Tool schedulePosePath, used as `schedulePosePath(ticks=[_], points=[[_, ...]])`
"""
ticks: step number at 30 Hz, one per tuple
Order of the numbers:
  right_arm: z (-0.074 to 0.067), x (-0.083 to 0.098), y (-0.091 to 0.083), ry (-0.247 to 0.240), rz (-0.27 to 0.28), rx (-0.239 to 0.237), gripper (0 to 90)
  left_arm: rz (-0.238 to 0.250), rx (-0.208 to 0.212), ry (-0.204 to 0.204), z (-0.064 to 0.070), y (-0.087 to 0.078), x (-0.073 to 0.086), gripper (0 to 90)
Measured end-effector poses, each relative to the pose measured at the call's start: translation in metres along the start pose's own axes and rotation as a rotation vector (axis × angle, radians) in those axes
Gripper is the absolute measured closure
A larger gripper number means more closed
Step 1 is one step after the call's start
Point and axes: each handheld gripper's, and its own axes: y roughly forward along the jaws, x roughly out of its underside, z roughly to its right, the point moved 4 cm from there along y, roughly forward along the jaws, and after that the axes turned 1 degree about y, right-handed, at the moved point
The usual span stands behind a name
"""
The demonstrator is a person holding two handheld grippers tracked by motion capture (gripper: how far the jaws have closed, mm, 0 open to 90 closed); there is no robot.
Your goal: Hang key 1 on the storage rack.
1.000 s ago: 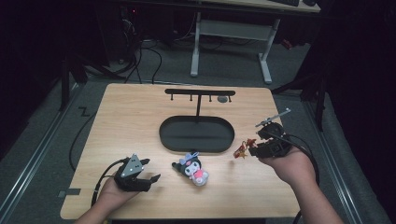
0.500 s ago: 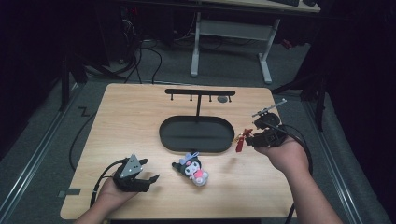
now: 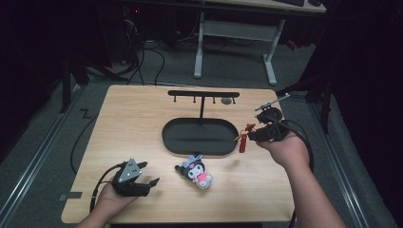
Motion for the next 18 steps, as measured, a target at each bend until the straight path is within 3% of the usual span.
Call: schedulePosePath(ticks=[14, 18], points=[[0.01, -0.02, 0.001, 0.038, 0.019, 0.02, 67.1, -0.014, 0.002, -0.002, -0.004, -0.002, 0.002, 25.2], [0.012, -0.026, 0.004, 0.043, -0.005, 0.014, 67.1, -0.01, 0.004, 0.003, -0.003, 0.0, 0.0, 25.2]])
